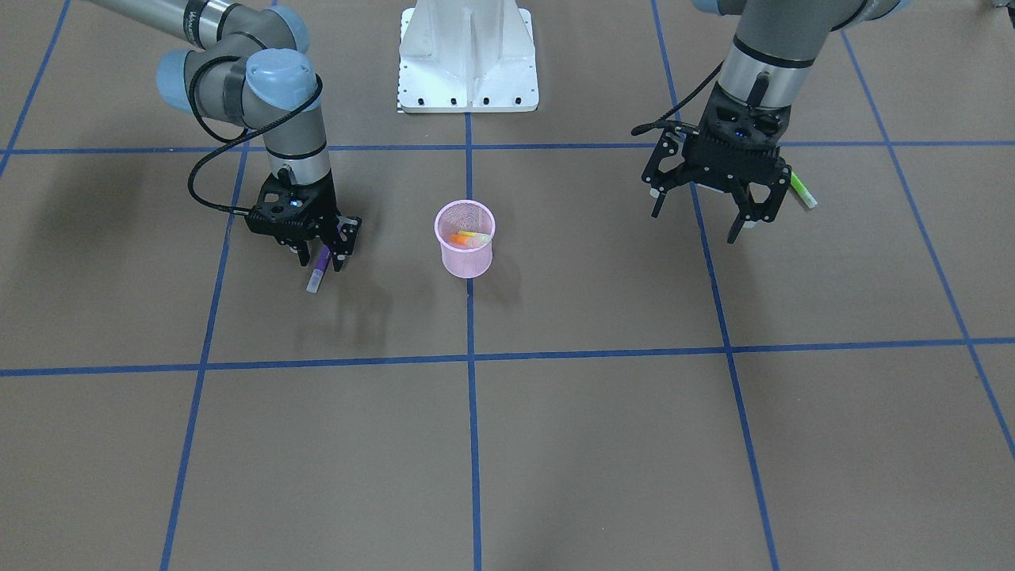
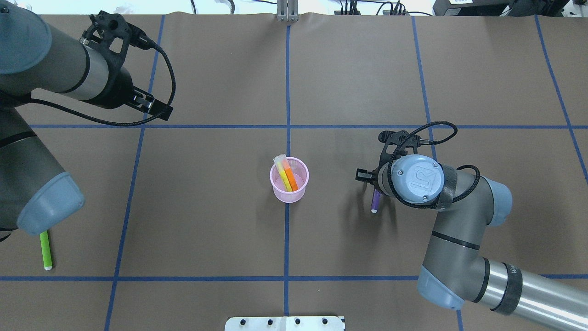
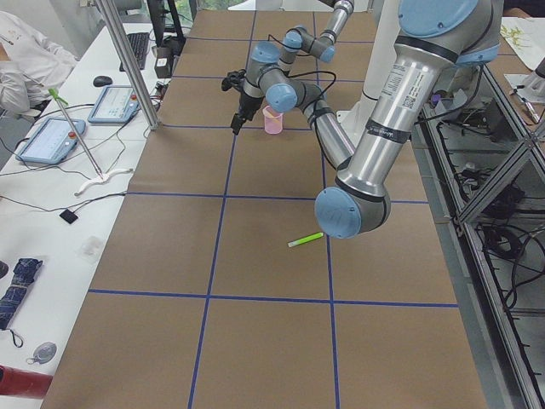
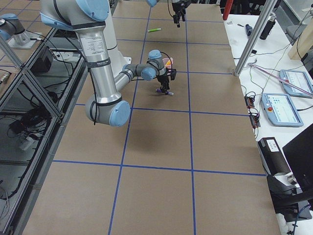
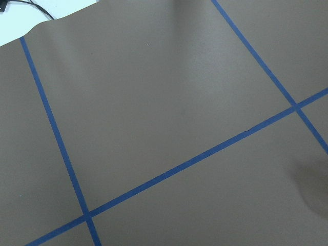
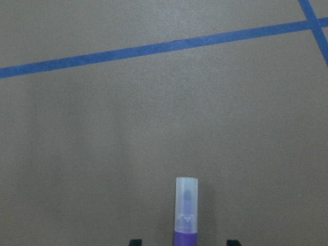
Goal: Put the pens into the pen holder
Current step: 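Grasp the purple marker with the right gripper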
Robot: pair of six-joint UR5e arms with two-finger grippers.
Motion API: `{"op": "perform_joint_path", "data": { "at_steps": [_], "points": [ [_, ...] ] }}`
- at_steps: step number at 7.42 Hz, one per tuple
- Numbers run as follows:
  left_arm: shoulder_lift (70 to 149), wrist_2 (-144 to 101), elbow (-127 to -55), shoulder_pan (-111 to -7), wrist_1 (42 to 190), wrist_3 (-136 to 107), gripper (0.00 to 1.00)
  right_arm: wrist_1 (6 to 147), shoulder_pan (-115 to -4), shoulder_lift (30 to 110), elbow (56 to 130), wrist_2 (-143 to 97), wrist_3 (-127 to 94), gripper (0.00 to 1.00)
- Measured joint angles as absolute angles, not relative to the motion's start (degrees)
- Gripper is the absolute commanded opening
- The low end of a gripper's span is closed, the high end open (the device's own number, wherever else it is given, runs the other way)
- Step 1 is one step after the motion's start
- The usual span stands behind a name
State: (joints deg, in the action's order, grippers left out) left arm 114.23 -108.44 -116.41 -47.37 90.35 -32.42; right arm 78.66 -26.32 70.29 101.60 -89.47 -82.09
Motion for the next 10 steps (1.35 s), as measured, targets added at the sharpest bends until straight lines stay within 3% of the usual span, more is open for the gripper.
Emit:
{"op": "perform_joint_path", "data": {
  "at_steps": [3, 5, 10],
  "points": [
    [114.2, -108.4, -116.2, -47.3, 90.4, -32.5, 1.00, 78.7, -26.4, 70.3, 101.4, -89.5, -82.0, 0.22],
    [114.1, -108.4, -116.2, -47.3, 90.4, -32.5, 1.00, 78.7, -26.5, 70.3, 101.4, -89.6, -81.9, 0.01],
    [114.2, -108.5, -116.1, -47.3, 90.4, -32.5, 1.00, 79.6, -28.9, 69.8, 103.9, -87.3, -81.4, 0.00]
  ]
}}
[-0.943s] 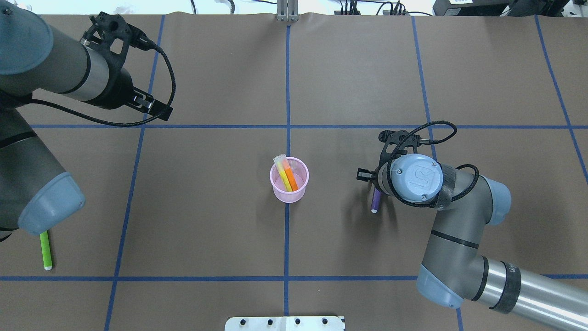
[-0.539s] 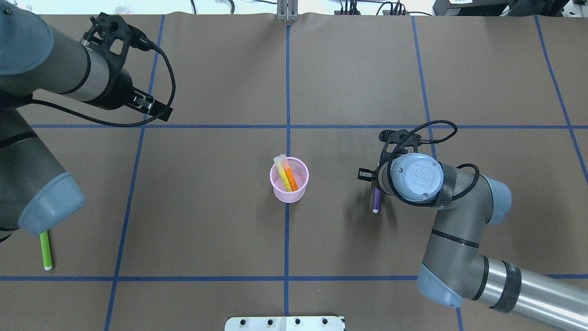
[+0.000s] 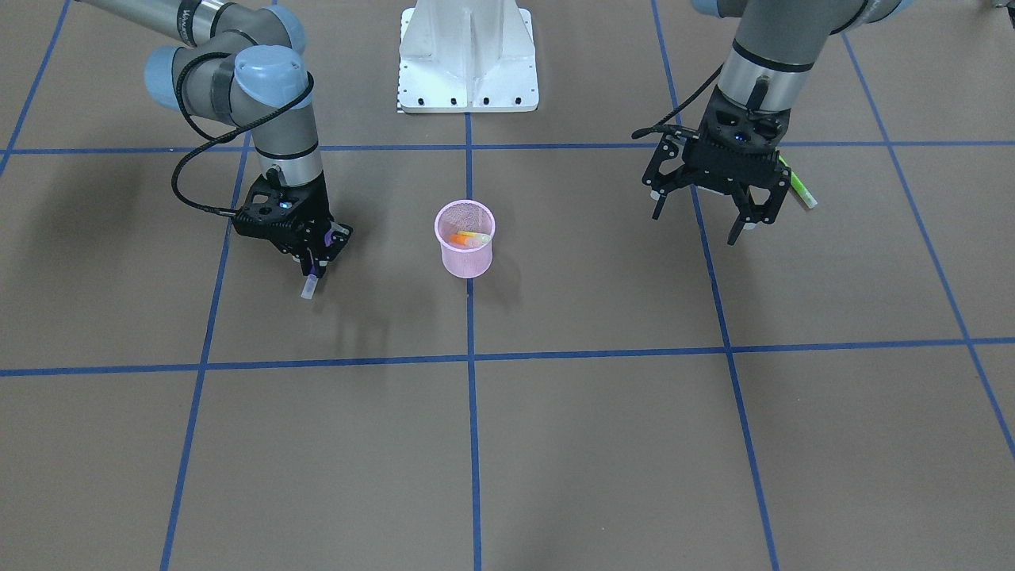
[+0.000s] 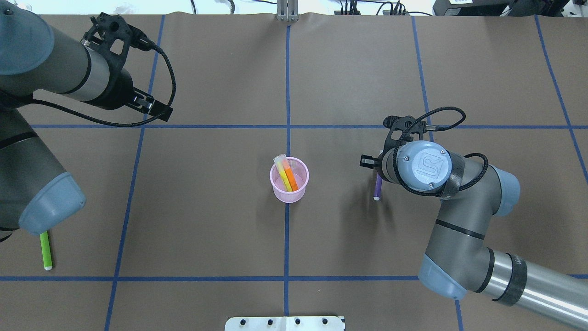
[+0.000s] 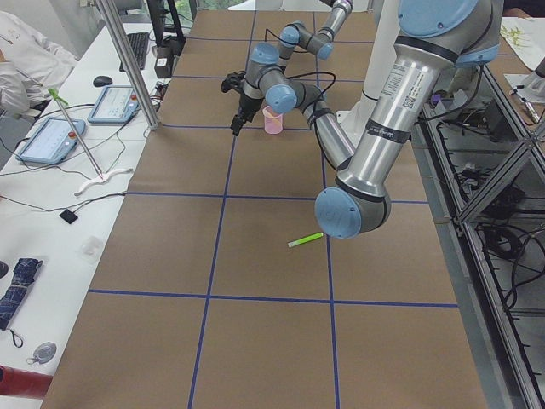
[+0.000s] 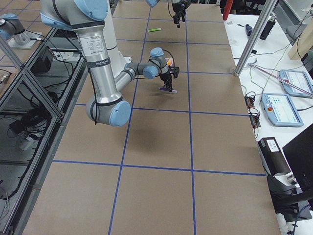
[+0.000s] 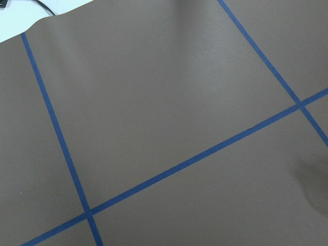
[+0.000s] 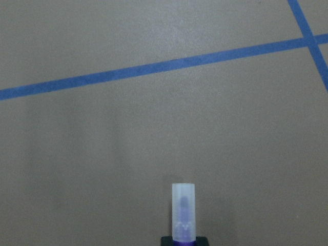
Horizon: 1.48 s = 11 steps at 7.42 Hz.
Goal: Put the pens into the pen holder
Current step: 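Grasp the purple marker with the right gripper, then carry the purple marker over the cup and release it inside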
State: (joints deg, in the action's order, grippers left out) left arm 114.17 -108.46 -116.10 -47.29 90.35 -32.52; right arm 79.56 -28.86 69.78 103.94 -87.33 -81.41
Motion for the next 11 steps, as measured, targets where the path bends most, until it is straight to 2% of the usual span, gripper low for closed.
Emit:
{"op": "perform_joint_path", "data": {
  "at_steps": [2, 5, 10, 11],
  "points": [
    [114.2, -108.5, -115.9, -47.2, 90.4, -32.5, 1.00, 79.5, -28.5, 67.0, 106.3, -76.4, -81.2, 0.00],
    [114.7, -108.8, -115.2, -46.7, 90.5, -32.6, 1.00, 79.3, -21.0, 62.0, 106.9, -53.3, -81.6, 0.00],
    [114.6, -109.1, -114.2, -46.4, 90.7, -33.1, 1.00, 79.2, -10.6, 55.4, 100.5, -34.5, -82.2, 0.00],
    [114.5, -109.1, -114.2, -46.4, 90.7, -33.2, 1.00, 79.2, -10.1, 54.2, 98.9, -33.9, -82.2, 0.11]
  ]
}}
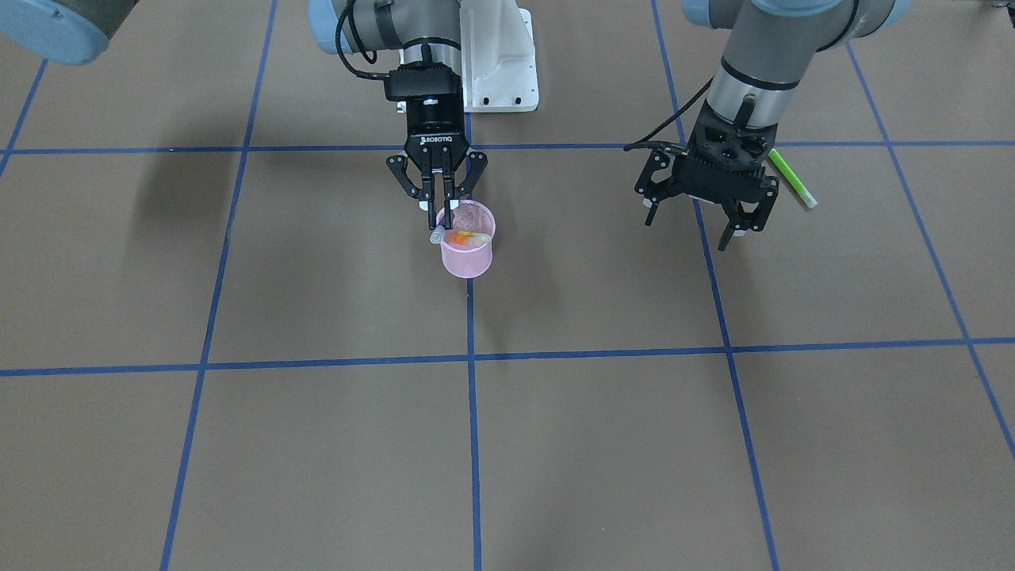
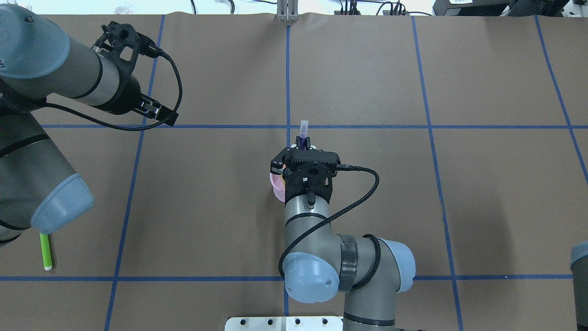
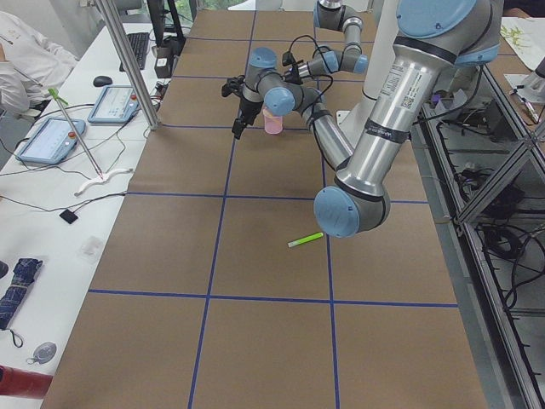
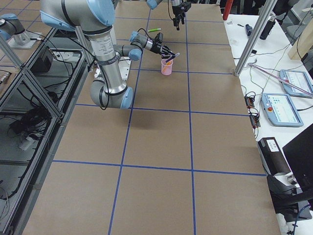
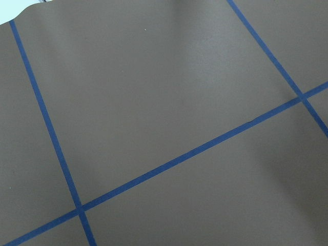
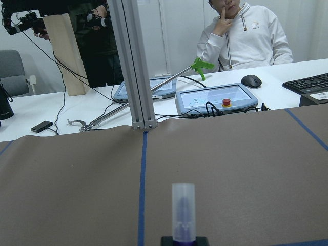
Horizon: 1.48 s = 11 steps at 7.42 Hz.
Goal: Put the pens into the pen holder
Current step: 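Carry the purple marker over the cup and release it inside, then withdraw the right gripper while the left gripper moves to the green marker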
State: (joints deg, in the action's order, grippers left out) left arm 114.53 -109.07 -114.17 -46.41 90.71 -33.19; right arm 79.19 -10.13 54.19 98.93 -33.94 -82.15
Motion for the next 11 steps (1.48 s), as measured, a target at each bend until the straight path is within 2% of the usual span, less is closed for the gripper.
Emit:
{"op": "perform_joint_path", "data": {
  "at_steps": [1, 2, 5, 7, 9, 11],
  "points": [
    [114.5, -109.1, -114.1, -46.4, 90.7, -33.2, 1.00, 79.2, -9.8, 53.7, 98.0, -33.8, -82.1, 0.74],
    [114.4, -109.1, -114.1, -46.4, 90.7, -33.3, 1.00, 79.2, -9.4, 53.6, 97.4, -33.7, -82.1, 0.98],
    [114.4, -109.1, -114.2, -46.4, 90.7, -33.3, 1.00, 79.1, -9.0, 53.5, 97.4, -33.8, -82.0, 0.98],
    [114.1, -109.0, -114.1, -46.3, 90.7, -35.0, 1.00, 78.9, -11.0, 53.5, 101.1, -38.8, -81.5, 0.99],
    [112.4, -108.9, -113.9, -46.0, 90.6, -45.6, 1.00, 79.7, -18.9, 53.8, 103.5, -56.7, -80.2, 0.99],
    [107.6, -108.9, -114.4, -45.9, 90.7, -51.6, 1.00, 83.8, -31.2, 54.3, 103.6, -80.5, -73.9, 1.00]
  ]
}}
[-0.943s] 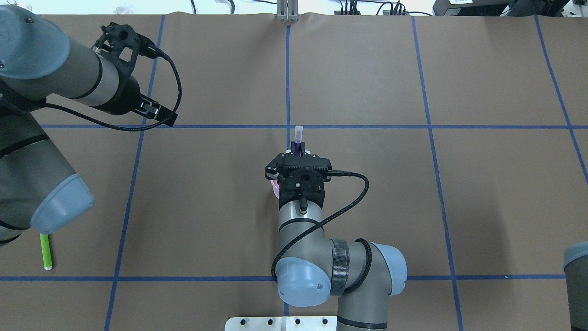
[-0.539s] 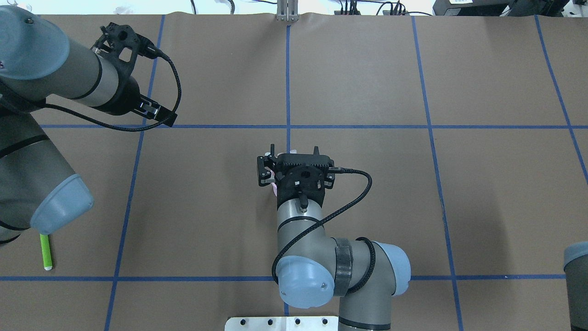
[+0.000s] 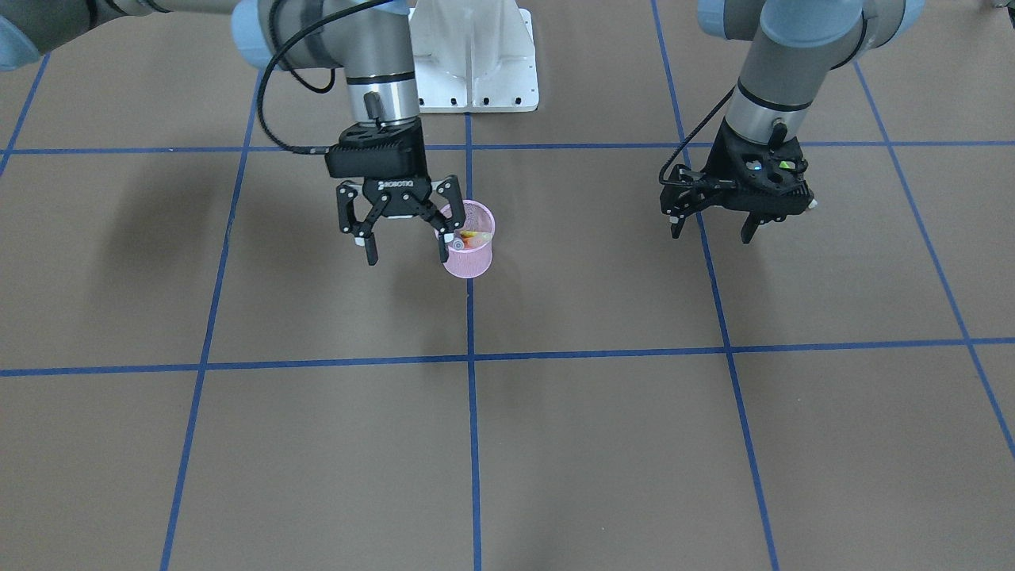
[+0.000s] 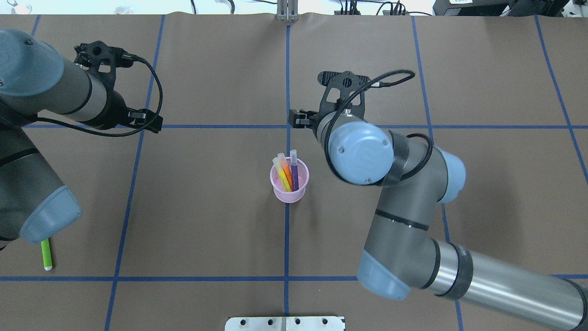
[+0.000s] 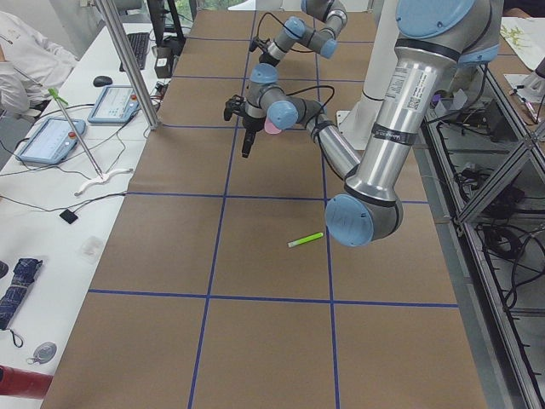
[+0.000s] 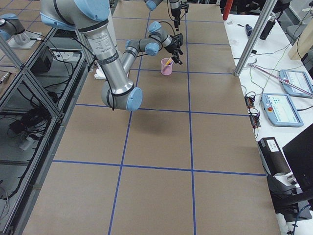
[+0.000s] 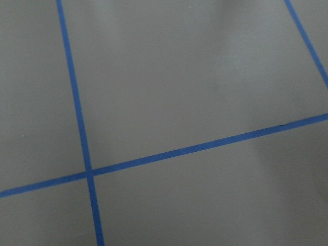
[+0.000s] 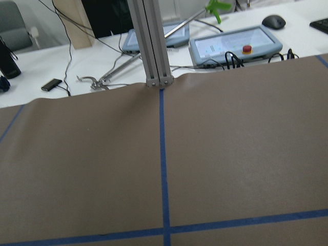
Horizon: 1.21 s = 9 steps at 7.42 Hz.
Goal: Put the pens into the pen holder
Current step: 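Withdraw the right gripper while the left gripper moves to the green marker, then lower the left gripper onto the green marker and grasp it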
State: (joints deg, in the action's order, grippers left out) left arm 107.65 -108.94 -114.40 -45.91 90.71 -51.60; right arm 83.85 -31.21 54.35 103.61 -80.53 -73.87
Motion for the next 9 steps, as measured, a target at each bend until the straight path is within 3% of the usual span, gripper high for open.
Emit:
{"op": "perform_joint_path", "data": {
  "at_steps": [4, 9],
  "points": [
    [94.9, -109.2, -118.8, -45.7, 92.6, -63.7, 1.00, 90.7, -55.8, 60.6, 102.7, -116.4, -43.2, 1.00],
    [71.3, -110.1, -115.9, -41.8, 121.8, -72.0, 0.98, 90.7, -66.4, 67.6, 101.7, -124.2, -20.2, 1.00]
  ]
}}
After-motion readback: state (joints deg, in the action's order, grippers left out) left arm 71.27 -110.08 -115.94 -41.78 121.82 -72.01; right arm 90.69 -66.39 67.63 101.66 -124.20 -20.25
